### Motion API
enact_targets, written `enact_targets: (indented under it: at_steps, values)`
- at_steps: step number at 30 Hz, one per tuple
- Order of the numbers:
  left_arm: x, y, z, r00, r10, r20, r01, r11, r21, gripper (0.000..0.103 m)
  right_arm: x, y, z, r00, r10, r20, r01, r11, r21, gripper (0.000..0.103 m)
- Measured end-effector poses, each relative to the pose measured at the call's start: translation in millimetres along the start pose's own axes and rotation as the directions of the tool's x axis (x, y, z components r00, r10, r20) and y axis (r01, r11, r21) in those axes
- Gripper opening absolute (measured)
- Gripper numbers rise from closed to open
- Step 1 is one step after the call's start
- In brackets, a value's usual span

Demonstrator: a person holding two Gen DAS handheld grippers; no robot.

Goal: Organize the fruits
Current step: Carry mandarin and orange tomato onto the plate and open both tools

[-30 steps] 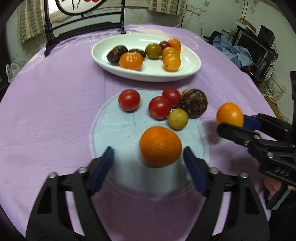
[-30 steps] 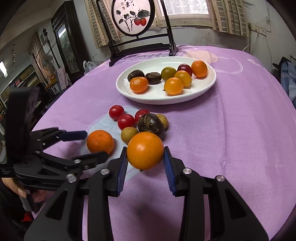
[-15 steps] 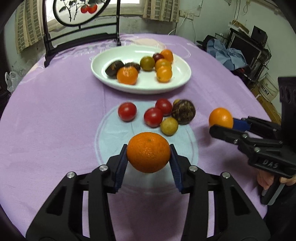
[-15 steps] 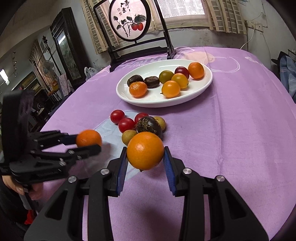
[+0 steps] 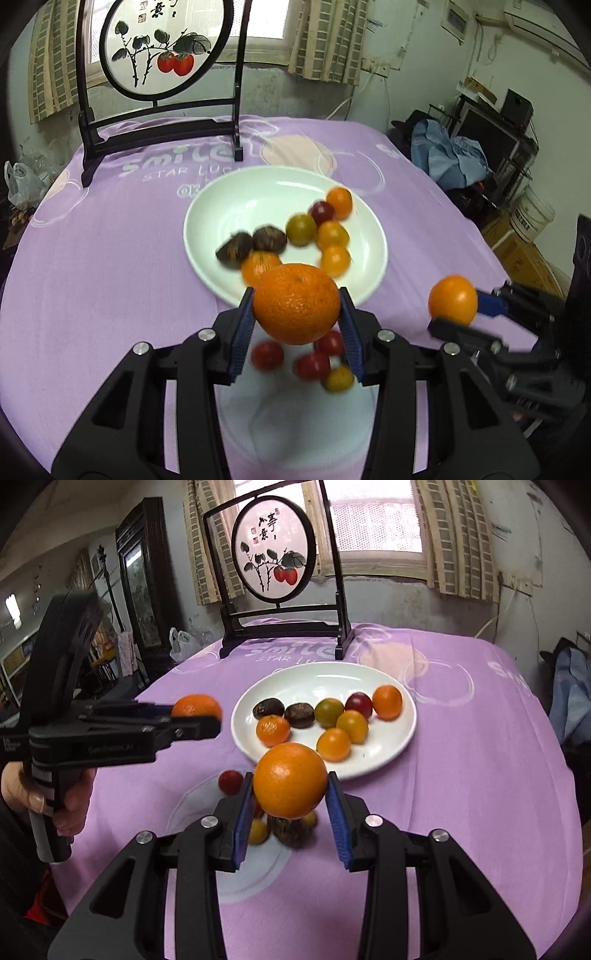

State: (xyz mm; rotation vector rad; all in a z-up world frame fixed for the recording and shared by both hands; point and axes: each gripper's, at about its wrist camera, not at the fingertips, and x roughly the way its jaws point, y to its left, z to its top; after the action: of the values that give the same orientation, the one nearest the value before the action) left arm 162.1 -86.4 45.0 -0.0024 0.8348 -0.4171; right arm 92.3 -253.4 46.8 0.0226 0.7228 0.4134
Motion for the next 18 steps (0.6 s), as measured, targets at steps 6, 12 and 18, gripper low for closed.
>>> enact_targets:
  at_steps: [6, 12, 18]
  values:
    - [49.4, 18.2, 36.0, 0.999, 0.043, -0.033, -0.044, 0.998, -0.052, 0.044, 62.0, 3.1, 22.8, 0.997, -0.01, -0.073, 0.007, 0.999, -0.038, 0.038]
    - [80.2, 32.2, 47.0, 0.996, 0.077, -0.052, -0.08, 0.995, -0.062, 0.044, 104.9, 5.0, 35.8, 0.991, -0.06, -0.116, 0.051, 0.996, -0.077, 0.038]
    - [104.2, 45.0, 53.0, 0.994, 0.093, -0.06, -0.099, 0.99, -0.096, 0.047, 128.0, -0.1, 45.5, 0.986, -0.128, -0.108, 0.12, 0.99, -0.077, 0.041]
